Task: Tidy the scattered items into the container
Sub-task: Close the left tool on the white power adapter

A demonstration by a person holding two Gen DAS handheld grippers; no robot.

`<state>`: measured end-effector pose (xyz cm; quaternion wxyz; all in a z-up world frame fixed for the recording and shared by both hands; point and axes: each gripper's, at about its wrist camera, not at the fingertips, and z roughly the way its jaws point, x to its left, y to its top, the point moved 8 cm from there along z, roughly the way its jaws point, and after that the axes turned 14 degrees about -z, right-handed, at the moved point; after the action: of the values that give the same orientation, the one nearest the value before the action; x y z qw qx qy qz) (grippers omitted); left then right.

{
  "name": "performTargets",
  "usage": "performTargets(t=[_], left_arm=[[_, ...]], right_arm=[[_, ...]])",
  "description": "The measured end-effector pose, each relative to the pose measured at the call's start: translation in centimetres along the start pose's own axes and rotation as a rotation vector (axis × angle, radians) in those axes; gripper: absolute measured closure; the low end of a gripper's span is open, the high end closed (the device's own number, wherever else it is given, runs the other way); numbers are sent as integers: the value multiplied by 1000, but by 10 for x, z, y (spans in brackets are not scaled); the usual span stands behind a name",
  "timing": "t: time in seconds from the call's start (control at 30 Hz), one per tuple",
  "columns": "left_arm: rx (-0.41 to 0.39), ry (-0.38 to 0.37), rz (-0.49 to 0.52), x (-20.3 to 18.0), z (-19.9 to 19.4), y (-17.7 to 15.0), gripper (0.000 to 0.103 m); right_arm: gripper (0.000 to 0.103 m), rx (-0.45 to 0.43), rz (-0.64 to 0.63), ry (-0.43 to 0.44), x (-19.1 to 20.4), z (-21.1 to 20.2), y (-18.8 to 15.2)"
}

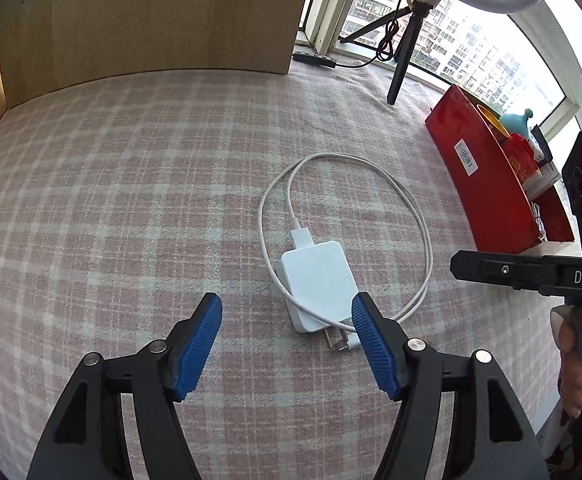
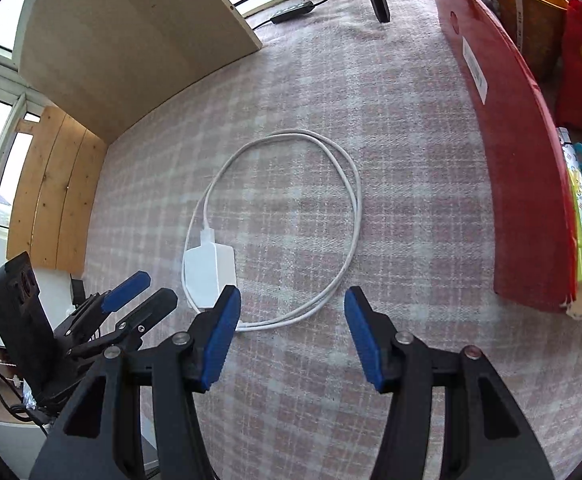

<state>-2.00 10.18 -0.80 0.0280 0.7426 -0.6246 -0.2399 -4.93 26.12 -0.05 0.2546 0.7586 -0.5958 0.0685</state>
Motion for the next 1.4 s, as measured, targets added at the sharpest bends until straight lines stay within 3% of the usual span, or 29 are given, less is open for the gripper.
performTargets(t=[0.13, 0.23, 0.3, 0.43, 0.57, 0.67, 0.7, 0.87, 1.1, 1.3, 1.4], left_arm=[[20, -33, 12, -3, 5, -10, 38], [35, -48, -30, -9, 13, -7, 38], [43, -47, -61, -14, 19, -3, 38], [53, 45, -39, -27, 39, 3, 30], [79, 107, -2, -33, 59, 0, 30], [37, 135, 28, -32, 58, -1, 38], [24, 141, 36, -32, 57, -1, 51], [25, 67, 4, -20, 52, 3, 56], [21, 43, 10, -17, 50, 2, 56], [25, 13, 29, -17, 46, -1, 56], [35, -10, 50, -18, 45, -3, 56]], right_arm=[[50, 25, -66, -10, 21, 8, 5], [50, 29, -42, -106, 12, 10, 4], [50, 29, -2, -116, 3, 10, 1], [49, 28, 82, -122, -16, 11, -5], [50, 24, 148, -127, -30, 10, -8], [49, 27, 163, -123, -33, 12, -7], [49, 31, 164, -124, -34, 13, -8], [50, 54, 174, -139, -34, 25, -8], [50, 70, 247, -113, -35, 32, -9], [50, 85, 246, -170, -28, 38, -1], [57, 95, 238, -201, -24, 42, 3]])
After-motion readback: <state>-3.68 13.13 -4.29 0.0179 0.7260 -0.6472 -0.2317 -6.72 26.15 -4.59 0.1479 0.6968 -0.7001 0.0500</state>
